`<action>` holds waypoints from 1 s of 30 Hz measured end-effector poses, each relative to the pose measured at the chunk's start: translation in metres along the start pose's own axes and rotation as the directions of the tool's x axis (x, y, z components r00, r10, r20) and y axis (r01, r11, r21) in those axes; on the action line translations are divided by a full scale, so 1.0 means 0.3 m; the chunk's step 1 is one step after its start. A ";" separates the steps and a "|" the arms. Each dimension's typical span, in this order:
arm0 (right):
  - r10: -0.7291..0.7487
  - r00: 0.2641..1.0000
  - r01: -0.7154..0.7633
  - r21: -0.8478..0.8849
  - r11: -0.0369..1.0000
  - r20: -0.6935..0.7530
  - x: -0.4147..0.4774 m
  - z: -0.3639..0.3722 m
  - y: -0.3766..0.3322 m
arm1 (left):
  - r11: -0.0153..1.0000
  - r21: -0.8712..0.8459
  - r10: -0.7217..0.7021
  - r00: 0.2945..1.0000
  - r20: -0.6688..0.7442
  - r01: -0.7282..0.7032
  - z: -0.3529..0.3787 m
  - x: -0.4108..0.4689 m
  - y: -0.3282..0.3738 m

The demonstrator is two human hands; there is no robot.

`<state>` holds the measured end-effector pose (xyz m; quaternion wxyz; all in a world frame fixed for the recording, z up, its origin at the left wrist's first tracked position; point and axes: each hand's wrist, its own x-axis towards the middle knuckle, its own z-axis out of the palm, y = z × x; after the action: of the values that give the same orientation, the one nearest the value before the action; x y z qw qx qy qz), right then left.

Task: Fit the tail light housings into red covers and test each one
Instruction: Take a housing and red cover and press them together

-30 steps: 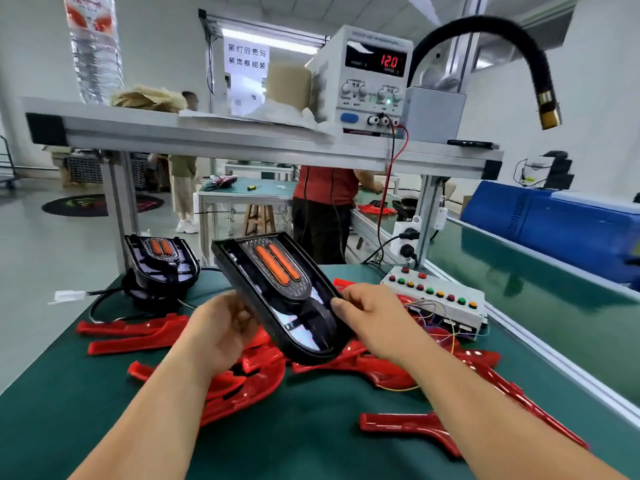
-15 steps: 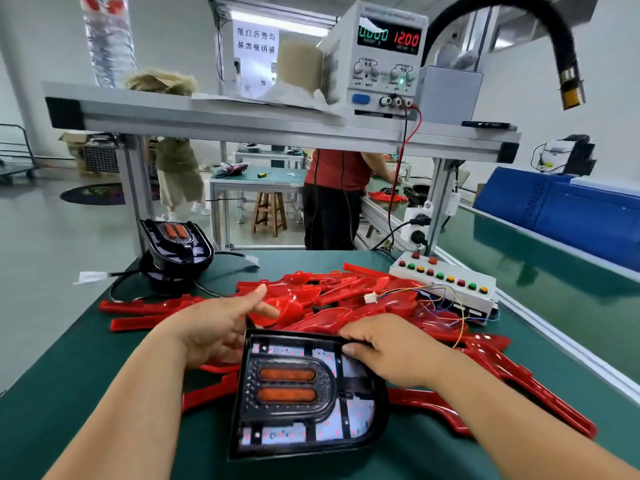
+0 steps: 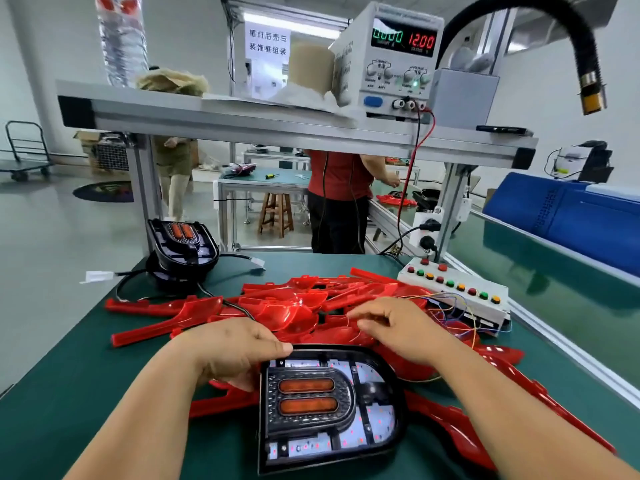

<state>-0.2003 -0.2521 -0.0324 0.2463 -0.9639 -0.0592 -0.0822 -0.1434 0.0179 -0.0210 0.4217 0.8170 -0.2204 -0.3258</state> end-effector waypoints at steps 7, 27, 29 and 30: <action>-0.103 0.970 0.132 -0.121 0.984 0.222 0.094 0.024 -0.024 | 1.000 0.015 0.001 0.999 0.044 -0.001 -0.003 -0.022 0.008; 0.267 0.927 0.264 0.964 0.033 -0.263 0.013 -0.089 0.083 | 0.668 -0.683 0.074 0.940 -0.334 -0.296 -0.014 0.065 -0.004; 0.232 0.939 0.266 0.964 -0.025 -0.253 0.005 -0.089 0.074 | 0.635 -0.680 0.061 0.901 -0.430 -0.367 -0.007 0.085 -0.006; 0.215 0.946 0.252 0.967 -0.022 -0.242 0.000 -0.084 0.063 | 0.617 -0.678 0.057 0.883 -0.466 -0.399 0.001 0.093 -0.004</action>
<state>-0.2006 -0.2808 -0.0193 0.8650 -0.4650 -0.0720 -0.1743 -0.1244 0.0006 -0.0317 0.7979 0.5772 -0.0771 -0.1556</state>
